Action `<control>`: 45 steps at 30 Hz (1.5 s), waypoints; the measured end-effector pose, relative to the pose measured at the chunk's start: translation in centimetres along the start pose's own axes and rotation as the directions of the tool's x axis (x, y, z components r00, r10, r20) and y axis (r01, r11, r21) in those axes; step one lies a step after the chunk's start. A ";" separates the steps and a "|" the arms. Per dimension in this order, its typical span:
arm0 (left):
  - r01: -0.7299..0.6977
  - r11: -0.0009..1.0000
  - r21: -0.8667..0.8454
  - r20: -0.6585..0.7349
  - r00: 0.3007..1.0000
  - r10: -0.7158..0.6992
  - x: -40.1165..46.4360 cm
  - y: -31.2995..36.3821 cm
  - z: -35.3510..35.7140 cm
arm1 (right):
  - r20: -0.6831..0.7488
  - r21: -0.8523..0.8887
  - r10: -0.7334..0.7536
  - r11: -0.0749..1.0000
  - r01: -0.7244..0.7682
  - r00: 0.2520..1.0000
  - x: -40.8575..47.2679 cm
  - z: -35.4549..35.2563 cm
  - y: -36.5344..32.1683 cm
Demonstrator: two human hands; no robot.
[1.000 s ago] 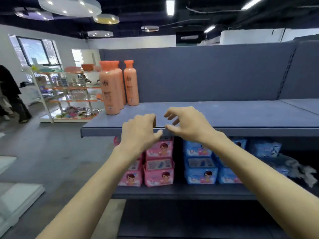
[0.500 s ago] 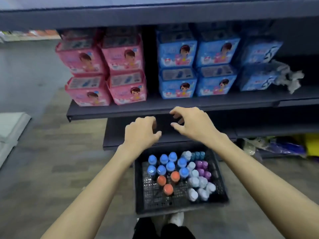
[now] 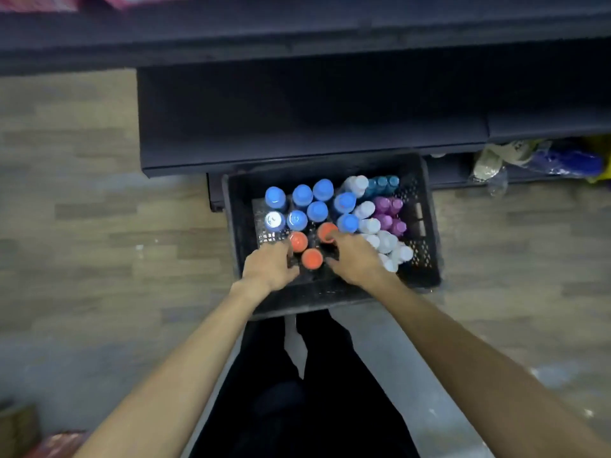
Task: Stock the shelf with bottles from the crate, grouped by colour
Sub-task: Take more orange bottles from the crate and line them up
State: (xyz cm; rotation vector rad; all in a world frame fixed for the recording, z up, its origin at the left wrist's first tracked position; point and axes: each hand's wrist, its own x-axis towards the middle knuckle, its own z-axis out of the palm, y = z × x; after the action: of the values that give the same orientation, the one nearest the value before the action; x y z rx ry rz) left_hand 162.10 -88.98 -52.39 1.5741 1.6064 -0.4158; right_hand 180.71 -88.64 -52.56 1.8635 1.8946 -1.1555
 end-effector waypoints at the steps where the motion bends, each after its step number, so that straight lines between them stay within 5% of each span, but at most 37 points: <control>1: 0.009 1.000 -0.018 0.027 1.000 -0.009 0.9 -0.3 1.5 | 0.031 -0.010 0.006 1.000 -0.006 1.000 0.8 1.9 0.2; 5: 0.031 0.999 -0.024 0.080 0.996 -0.029 3.8 -1.6 6.8 | 0.099 -0.061 0.050 0.997 -0.044 0.994 4.2 8.1 0.9; 12: 0.058 0.996 -0.071 -0.170 0.983 -0.069 4.9 -3.6 10.0 | -0.033 -0.154 0.043 0.987 -0.047 0.999 7.6 12.0 0.6; 17: 0.052 0.994 -0.094 -0.155 0.986 -0.067 5.3 -4.5 10.3 | -0.025 -0.320 -0.007 0.948 -0.001 1.000 8.1 12.2 0.0; 24: 0.068 0.996 -0.051 -0.087 0.994 -0.072 5.2 -4.8 10.5 | -0.045 -0.338 -0.031 0.941 0.014 0.999 7.5 11.3 0.0; 28: 0.076 0.996 -0.053 -0.004 0.997 -0.076 4.8 -3.9 9.8 | -0.067 -0.279 -0.054 0.960 0.033 0.996 4.7 8.3 -1.0; 37: -0.258 0.878 -0.402 -0.142 0.966 0.218 2.8 -1.9 4.0 | -0.294 -0.205 -0.260 0.957 0.205 0.920 -3.8 -3.3 -5.5; 42: -0.345 0.836 -0.427 -0.275 0.930 0.243 0.1 0.7 -1.5 | -0.439 0.091 -0.302 0.922 0.377 0.846 -6.0 -9.0 -6.4; 45: -0.377 0.835 -0.401 -0.363 0.902 0.234 -1.3 2.1 -4.7 | -0.474 0.384 -0.187 0.836 0.392 0.861 -6.9 -10.7 -5.8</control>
State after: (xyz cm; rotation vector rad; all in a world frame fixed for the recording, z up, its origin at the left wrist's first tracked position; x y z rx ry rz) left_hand 162.37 -86.12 -47.95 1.5239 1.4826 0.3848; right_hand 180.19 -85.84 -38.87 2.2768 2.3749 -1.5261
